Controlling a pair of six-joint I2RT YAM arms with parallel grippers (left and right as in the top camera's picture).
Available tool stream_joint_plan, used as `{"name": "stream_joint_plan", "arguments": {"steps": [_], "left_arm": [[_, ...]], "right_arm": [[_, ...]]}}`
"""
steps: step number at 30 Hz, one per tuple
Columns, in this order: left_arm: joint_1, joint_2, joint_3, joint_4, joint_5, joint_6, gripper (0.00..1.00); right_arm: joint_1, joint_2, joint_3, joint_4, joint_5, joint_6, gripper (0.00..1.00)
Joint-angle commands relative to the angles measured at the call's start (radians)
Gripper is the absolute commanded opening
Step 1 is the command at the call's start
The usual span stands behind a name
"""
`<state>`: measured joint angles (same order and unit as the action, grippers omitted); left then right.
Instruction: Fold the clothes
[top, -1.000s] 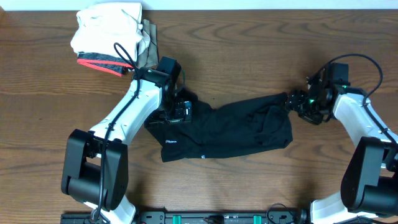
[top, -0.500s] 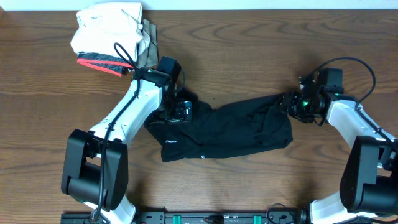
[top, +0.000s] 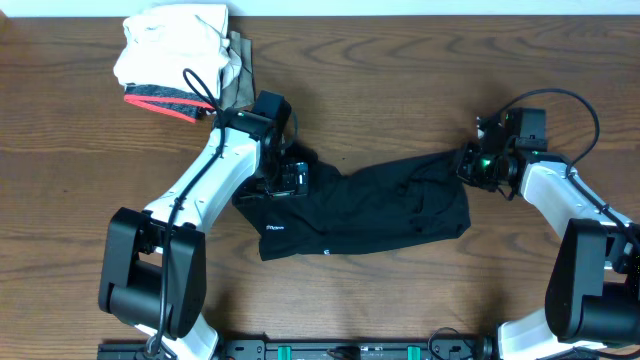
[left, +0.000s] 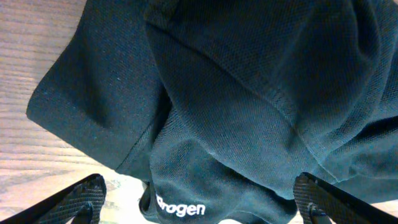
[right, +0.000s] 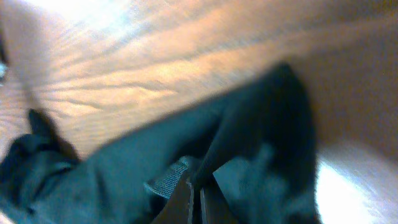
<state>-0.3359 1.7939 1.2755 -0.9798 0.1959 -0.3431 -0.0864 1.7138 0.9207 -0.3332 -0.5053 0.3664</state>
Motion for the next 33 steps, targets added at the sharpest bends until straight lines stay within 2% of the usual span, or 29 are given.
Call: {"name": "stream_joint_plan", "arguments": {"steps": [1,7,15,16,19,20,23,28,31,33], "left_arm": [[0.000,0.001,-0.009,-0.002,-0.002,-0.009,0.98],[0.000,0.001,-0.009,0.000,-0.002,-0.009,0.98],[0.000,0.001,-0.009,0.002,-0.002,-0.009,0.98],[0.000,0.001,-0.009,0.002,-0.002,-0.009,0.98],[0.000,0.001,-0.009,0.002,-0.002,-0.009,0.98],[0.000,0.001,-0.009,0.002,-0.002,-0.009,0.98],[0.000,0.001,-0.009,0.001,-0.002,-0.009,0.98],[0.000,0.001,-0.014,0.002,-0.002,-0.009,0.98],[0.000,0.001,-0.015,0.002,-0.002,-0.010,0.98],[0.000,0.001,-0.015,0.002,-0.002,-0.010,0.98]], "right_arm": [[0.009,0.007,-0.004,0.040,-0.099,0.064,0.01],[0.035,0.007,-0.004,0.087,-0.161,0.159,0.01],[0.179,0.007,-0.004,0.087,-0.105,0.159,0.04],[0.190,0.007,-0.004,0.088,-0.105,0.154,0.12],[0.212,0.006,-0.003,0.079,-0.105,0.111,0.67],[0.212,0.006,0.000,0.066,-0.105,0.101,0.73],[0.196,-0.003,0.025,-0.006,-0.072,0.080,0.73],[0.161,-0.050,0.109,-0.201,0.005,0.011,0.61],[0.159,-0.095,0.158,-0.347,0.094,-0.026,0.61],[0.159,-0.123,0.176,-0.444,0.167,-0.031,0.67]]}}
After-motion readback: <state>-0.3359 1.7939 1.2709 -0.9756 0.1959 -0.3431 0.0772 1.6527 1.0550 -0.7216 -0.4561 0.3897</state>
